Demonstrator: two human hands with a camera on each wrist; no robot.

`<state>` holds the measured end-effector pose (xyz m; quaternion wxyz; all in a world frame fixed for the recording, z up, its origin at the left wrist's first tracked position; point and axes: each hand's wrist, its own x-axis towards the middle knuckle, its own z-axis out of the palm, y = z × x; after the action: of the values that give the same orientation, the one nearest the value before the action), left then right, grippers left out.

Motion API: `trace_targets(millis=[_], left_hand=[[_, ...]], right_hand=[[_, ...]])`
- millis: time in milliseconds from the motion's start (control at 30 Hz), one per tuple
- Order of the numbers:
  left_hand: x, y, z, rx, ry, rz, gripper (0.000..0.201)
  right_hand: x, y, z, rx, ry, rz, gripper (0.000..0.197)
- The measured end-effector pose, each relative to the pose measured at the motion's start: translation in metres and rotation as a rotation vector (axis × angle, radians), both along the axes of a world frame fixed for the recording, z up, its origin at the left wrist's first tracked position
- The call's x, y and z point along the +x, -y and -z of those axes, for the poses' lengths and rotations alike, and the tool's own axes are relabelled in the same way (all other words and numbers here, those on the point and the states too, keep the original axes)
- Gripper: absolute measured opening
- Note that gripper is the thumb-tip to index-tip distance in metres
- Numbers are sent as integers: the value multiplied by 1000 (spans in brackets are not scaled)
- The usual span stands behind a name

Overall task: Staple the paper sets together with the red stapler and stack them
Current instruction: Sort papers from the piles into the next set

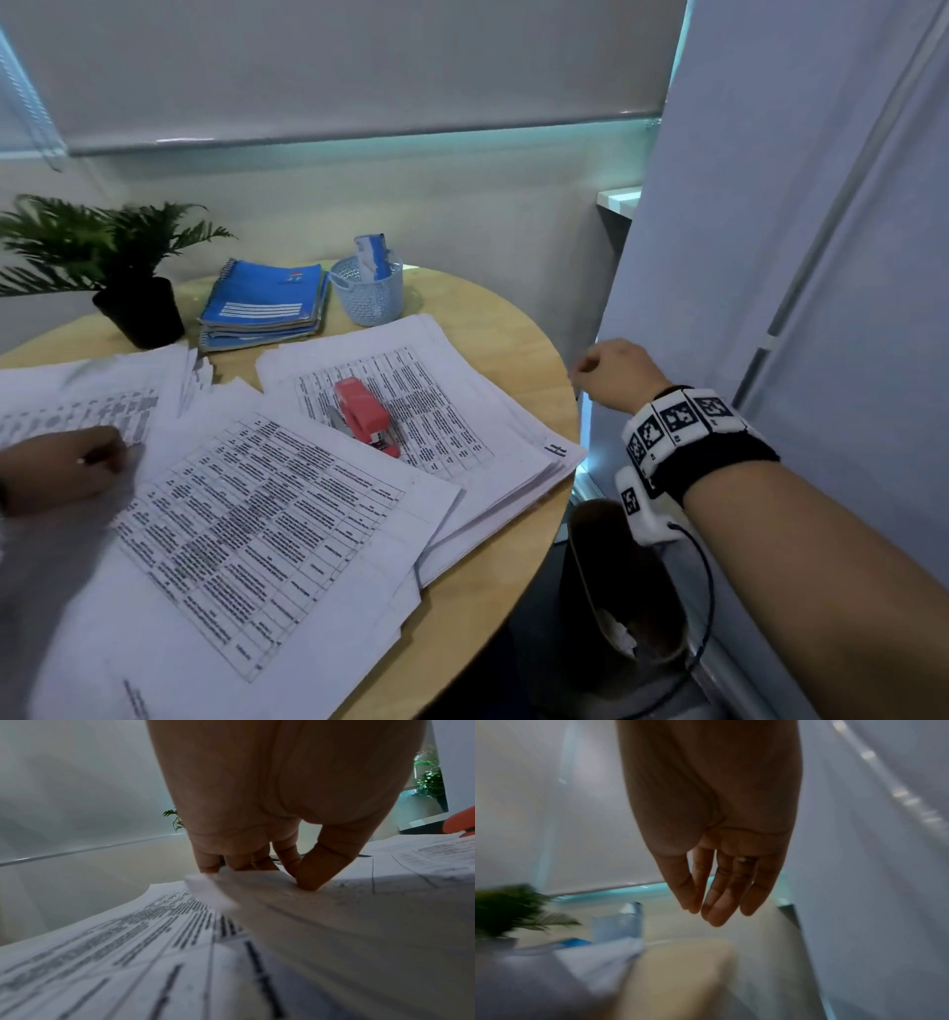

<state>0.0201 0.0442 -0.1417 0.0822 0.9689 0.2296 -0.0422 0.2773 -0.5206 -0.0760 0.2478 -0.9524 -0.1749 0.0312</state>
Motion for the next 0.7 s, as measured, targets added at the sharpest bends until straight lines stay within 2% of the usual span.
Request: trace_targets(millis=[67,200,300,367,433,533,700], left_hand=[[-8,55,-36,-11,5,-59,20],[-11,86,-59,29,-126,-29,14],[-17,100,-70,30,-165,11,12],[-19,103,-73,16,-166,11,8],[-20,104,-73,-5,-151,4,6],[-20,104,-73,-21,-146,16,7],[-21,106,-76,-50,-140,33,11]], right_hand=[[-10,-34,-22,19,-15,-90,17],[-43,-103,-54,-18,-56,-281,9],[-67,-152,-62,-130,-146,-412,20],[-82,-180,-62,-218,-143,-462,35],[-92,-201,-59,-346,-88,-478,46],[-98,-224,-48,-484,-78,-428,49],[-102,-243,-25,-684,9,-419,38]])
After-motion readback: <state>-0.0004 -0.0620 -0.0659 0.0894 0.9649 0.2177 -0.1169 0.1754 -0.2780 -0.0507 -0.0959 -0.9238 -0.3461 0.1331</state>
